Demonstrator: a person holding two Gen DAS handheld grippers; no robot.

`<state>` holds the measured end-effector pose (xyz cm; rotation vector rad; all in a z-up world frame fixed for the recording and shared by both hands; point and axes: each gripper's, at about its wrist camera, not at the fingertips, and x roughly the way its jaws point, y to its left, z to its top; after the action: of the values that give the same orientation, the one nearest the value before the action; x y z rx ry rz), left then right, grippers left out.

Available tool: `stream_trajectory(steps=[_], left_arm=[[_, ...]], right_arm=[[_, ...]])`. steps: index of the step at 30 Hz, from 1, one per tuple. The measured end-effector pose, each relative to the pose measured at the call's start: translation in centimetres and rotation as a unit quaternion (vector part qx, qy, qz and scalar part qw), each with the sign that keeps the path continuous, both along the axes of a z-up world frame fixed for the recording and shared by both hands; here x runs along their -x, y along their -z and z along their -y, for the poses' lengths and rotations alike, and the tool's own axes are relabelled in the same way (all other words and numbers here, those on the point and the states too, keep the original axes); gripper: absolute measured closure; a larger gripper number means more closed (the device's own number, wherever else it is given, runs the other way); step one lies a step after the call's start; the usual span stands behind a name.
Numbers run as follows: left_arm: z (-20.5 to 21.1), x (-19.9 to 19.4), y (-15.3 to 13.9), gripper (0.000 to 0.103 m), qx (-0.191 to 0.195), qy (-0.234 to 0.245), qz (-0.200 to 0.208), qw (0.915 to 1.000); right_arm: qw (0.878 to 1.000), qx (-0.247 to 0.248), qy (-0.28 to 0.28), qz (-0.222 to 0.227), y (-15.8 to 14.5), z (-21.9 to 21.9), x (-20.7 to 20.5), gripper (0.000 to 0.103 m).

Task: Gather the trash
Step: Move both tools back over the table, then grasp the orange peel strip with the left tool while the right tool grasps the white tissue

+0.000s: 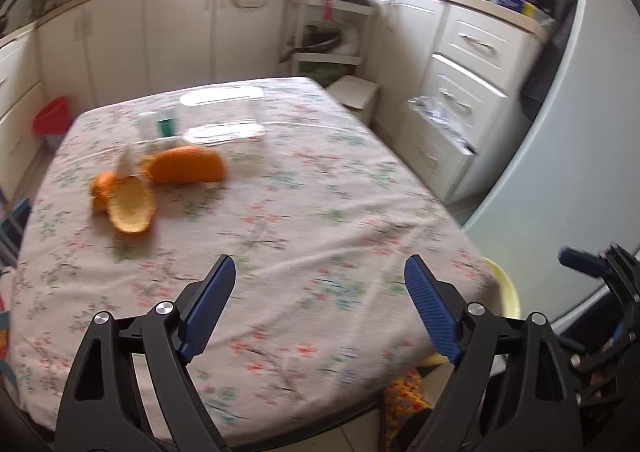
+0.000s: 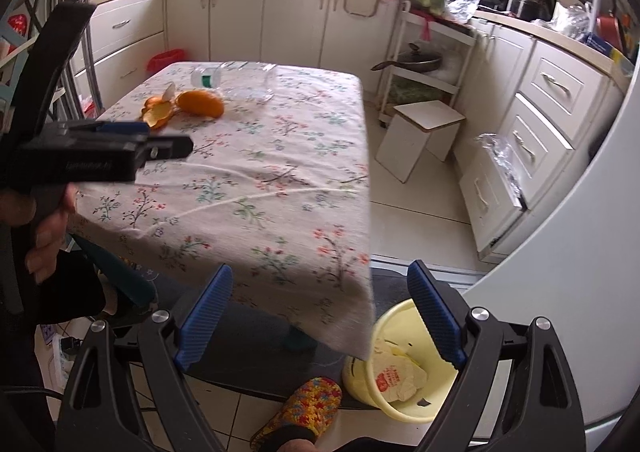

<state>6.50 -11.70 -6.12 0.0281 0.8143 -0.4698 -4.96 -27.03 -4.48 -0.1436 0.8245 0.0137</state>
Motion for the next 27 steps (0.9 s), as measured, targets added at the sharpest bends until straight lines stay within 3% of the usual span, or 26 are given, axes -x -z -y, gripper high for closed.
stream_trajectory(steps=[3, 7, 11, 21, 27], left_arm=[[-2.3, -2.0, 0.3, 0.021, 0.008, -0.049, -0.014, 0.9987], [-6.3, -5.2, 1.1, 0.021, 0.028, -0.134, -0.045, 0.9896], [-8.6, -7.6, 1.8, 0.021, 0.016, -0.178, -0.048, 0.9827], [-9.9, -12.9, 4.4, 0.021, -0.047, -0.189, -0.071, 0.9783], [-10.6, -13.9, 5.1, 0.033, -0.036, -0.173, -0.084, 0.9806]], right_arm=[[1.0, 0.0, -0.018, 0.005, 0.3, -1.2, -0.7, 0.018], [0.999, -0.01, -0.044, -0.004, 0.7, -3.1, -1.9, 0.018], [0.998, -0.005, -0.069, -0.012, 1.2, -5.0, -3.1, 0.018], [0.991, -0.006, -0.131, -0.025, 1.2, -9.4, -7.3, 0.018], [0.987, 0.024, -0.157, -0.014, 0.7, -11.2, -10.5, 0.018]])
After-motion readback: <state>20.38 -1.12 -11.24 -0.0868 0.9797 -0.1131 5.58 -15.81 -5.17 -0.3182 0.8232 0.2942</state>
